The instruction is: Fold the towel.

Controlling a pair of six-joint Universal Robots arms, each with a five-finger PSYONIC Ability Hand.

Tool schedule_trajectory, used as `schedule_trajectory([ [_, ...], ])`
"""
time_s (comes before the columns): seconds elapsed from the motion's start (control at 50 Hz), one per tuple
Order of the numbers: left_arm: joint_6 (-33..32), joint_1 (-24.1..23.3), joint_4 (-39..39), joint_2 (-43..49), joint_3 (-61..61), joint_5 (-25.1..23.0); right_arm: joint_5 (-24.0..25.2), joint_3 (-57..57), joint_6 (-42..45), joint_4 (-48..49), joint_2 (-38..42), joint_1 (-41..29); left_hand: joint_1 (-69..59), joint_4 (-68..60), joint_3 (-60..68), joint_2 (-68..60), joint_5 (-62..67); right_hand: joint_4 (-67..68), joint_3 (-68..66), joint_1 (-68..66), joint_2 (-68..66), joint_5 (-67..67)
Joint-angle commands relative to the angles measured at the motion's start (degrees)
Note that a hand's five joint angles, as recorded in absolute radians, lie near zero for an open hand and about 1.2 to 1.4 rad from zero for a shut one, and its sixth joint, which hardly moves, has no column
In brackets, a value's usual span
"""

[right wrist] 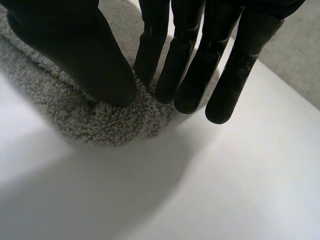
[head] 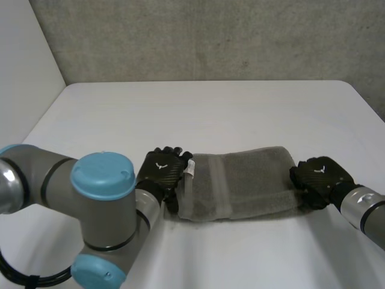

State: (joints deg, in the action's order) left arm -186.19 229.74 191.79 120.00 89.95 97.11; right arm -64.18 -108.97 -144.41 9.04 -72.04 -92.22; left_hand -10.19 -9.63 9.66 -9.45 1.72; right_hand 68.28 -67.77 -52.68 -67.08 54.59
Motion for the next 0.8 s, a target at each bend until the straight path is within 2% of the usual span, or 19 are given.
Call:
schedule_trajectory([
  [0.02, 0.04, 1.75, 0.07, -6.35, 3.56, 0.01, -3.05, 1.84, -3.93, -0.43, -0.29, -5.68, 0.19, -0.37, 0.34, -0.55, -1.72, -1.21, 0.70, -14.39, 0.01, 2.48],
  [0.04, 0.04, 1.76, 0.07, -6.36, 3.57, 0.01, -3.06, 1.83, -3.95, -0.43, -0.29, -5.69, 0.19, -0.37, 0.34, -0.55, -1.72, -1.34, 0.83, -14.26, 0.14, 2.35],
  [0.06, 0.13, 2.98, 0.07, -7.23, 4.09, -0.08, -2.88, 1.05, -5.08, -0.34, -0.29, -5.95, 0.19, -0.37, 0.34, -0.55, -1.72, -13.00, 12.49, -2.61, 11.80, -9.31],
  [0.08, 0.13, 2.99, 0.07, -7.24, 4.10, -0.08, -2.53, -0.09, -6.05, -0.34, -0.21, -5.69, 0.19, -0.37, 0.34, -0.55, -1.72, -18.61, 18.10, 3.01, 17.41, -14.92],
  [0.16, 0.22, 5.62, 0.16, -8.99, 5.32, -0.43, -1.91, -2.64, -5.44, 0.09, -0.29, -4.47, 0.19, -0.37, 0.34, -0.55, -1.72, -20.51, 20.00, 4.91, 19.31, -16.83],
  [0.3, 0.22, 5.89, 0.25, -8.91, 5.33, -0.52, -2.09, -3.79, -2.01, 0.45, 0.41, -0.68, 0.19, -0.37, 0.34, -0.55, -1.72, -18.33, 17.82, 2.73, 17.13, -14.64],
  [0.36, 0.30, 5.72, 0.25, -8.91, 5.41, -0.52, -2.09, -3.62, -0.52, 1.06, 1.55, -0.06, 0.19, -0.37, 0.34, -0.55, -1.72, -10.25, 9.75, -5.35, 9.05, -6.57],
  [0.4, 0.30, 5.63, 0.25, -8.99, 5.76, -0.43, -2.35, -3.44, -0.08, 3.77, 2.60, 0.20, 0.19, -0.37, 0.34, -0.55, -1.72, 5.31, -5.82, -20.91, -6.51, 8.99],
  [0.42, 0.30, 5.63, 0.25, -9.00, 5.77, -0.43, -2.35, -3.44, -0.08, 3.79, 2.61, 0.20, 0.19, -0.37, 0.34, -0.55, -1.72, 5.39, -5.90, -20.99, -6.59, 9.08],
  [0.44, 0.30, 5.63, 0.42, -9.17, 5.94, -0.43, -2.70, -3.27, 0.01, 5.27, 2.61, 0.37, 0.19, -0.37, 0.34, -0.55, -1.72, 11.66, -12.17, -27.26, -12.86, 15.35],
  [0.58, 0.30, 5.89, 0.60, -9.96, 6.29, -0.52, -3.67, -0.54, 0.71, 7.66, 2.08, 0.02, 0.19, -0.37, 0.34, -0.55, -1.72, 11.72, -12.23, -27.32, -12.92, 15.41],
  [0.68, 0.30, 5.98, 0.77, -11.54, 6.38, -0.61, -4.20, 3.50, 2.12, 7.30, -0.21, -6.57, 0.19, -0.37, 0.34, -0.55, -1.72, 11.72, -12.23, -27.32, -12.92, 15.41],
  [0.72, 0.30, 5.98, 0.86, -12.59, 6.55, -0.61, -5.07, 7.35, 2.29, 6.60, -1.44, -15.66, 0.19, -0.37, 0.34, -0.55, -1.72, 11.72, -12.23, -27.32, -12.92, 15.41],
  [0.74, 0.30, 5.98, 0.86, -12.60, 6.56, -0.61, -5.08, 7.37, 2.29, 6.60, -1.44, -15.71, 0.19, -0.37, 0.34, -0.55, -1.72, 11.72, -12.23, -27.32, -12.92, 15.41],
  [0.78, 0.22, 5.98, 0.86, -13.13, 6.64, -0.61, -6.56, 10.61, 3.08, 6.07, -0.56, -23.67, 0.19, -0.37, 0.34, -0.55, -1.72, 11.72, -12.23, -27.32, -12.92, 15.41],
  [0.8, 0.30, 6.07, 0.86, -13.65, 6.64, -0.52, -6.57, 10.62, 3.08, 6.07, -0.56, -23.71, 0.19, -0.37, 0.34, -0.55, -1.72, 11.72, -12.23, -27.32, -12.92, 15.41],
])
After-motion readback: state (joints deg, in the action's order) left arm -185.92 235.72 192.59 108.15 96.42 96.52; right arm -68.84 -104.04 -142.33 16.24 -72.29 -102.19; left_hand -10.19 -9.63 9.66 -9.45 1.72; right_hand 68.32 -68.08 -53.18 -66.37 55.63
